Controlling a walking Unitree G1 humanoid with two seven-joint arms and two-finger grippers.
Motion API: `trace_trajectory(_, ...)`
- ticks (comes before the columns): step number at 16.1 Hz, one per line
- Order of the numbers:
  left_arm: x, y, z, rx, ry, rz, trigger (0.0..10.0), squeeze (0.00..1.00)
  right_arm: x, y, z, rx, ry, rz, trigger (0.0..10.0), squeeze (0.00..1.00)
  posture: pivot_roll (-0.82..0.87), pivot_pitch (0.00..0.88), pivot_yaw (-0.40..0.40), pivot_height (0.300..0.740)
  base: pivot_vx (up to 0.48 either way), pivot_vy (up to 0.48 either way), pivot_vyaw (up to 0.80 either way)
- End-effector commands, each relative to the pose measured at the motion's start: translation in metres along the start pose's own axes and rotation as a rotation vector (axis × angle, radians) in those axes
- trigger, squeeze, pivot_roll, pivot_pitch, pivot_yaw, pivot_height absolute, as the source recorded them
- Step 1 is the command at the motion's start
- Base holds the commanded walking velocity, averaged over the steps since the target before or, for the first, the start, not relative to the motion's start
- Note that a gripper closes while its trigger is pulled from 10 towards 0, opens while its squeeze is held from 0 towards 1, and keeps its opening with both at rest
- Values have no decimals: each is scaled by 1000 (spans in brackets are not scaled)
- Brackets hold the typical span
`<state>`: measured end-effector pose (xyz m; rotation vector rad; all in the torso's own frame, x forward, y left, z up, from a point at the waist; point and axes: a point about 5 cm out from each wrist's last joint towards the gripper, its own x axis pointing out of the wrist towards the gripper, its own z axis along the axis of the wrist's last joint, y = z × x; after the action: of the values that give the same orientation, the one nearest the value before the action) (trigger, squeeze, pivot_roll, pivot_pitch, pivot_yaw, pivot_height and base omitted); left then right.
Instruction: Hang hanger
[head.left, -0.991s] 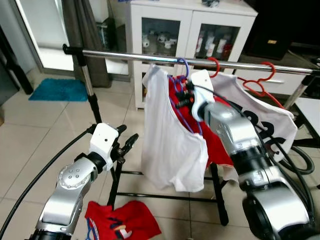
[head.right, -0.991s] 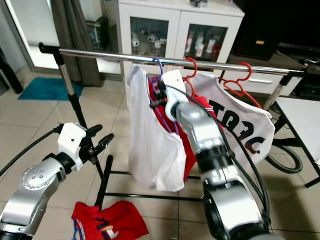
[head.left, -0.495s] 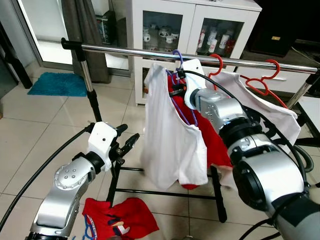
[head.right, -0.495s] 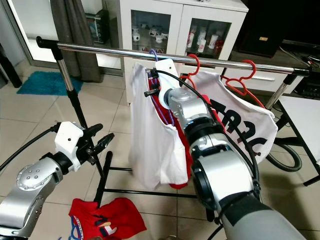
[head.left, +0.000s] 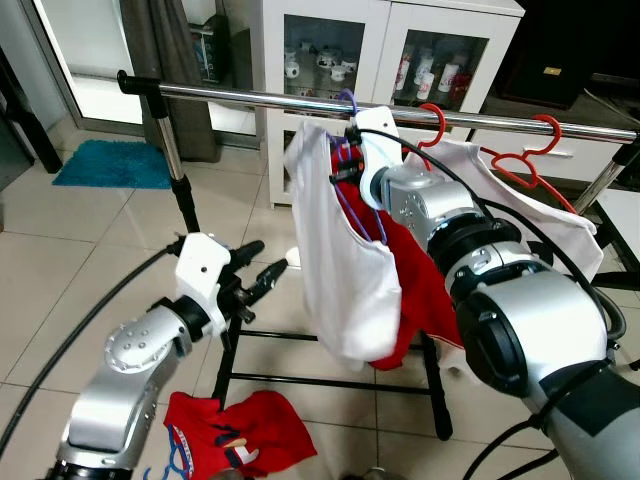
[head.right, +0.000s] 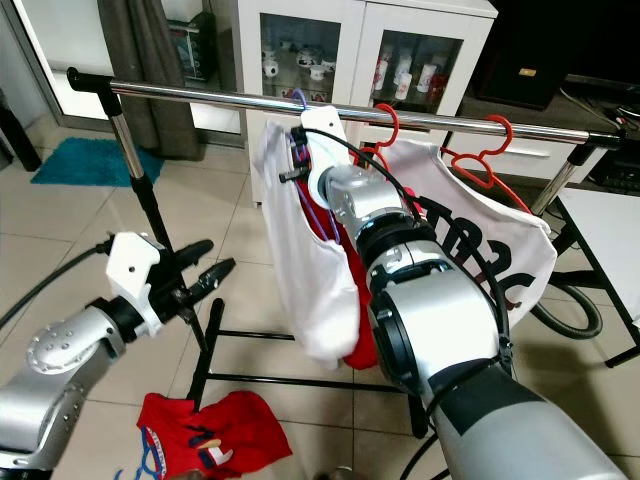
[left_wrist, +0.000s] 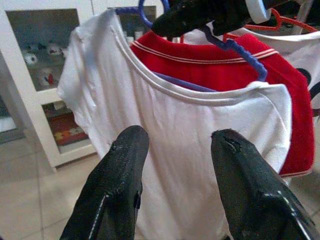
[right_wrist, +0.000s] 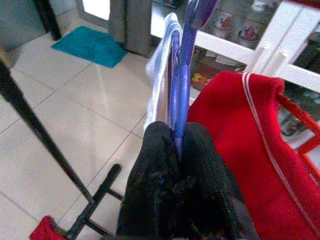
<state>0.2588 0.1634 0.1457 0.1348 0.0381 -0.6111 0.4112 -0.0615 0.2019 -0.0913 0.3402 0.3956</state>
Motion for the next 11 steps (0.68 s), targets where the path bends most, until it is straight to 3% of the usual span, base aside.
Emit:
trace_trajectory(1,-1,2,7,34,-13,15,10000,0,-1,0,15,-2,-51,-13,10000,0,19,90,-97,740,0,0,0)
trace_trajectory(7,-33,13,26,84,38,38,10000,0,-2,-2,20,65,-74,-65,10000,0,99,241,-123,740,0,0,0)
trace_trajectory(11,-43,16,31,97,64,42,10000,0,-2,-2,20,110,-87,-56,10000,0,110,264,-118,740,0,0,0)
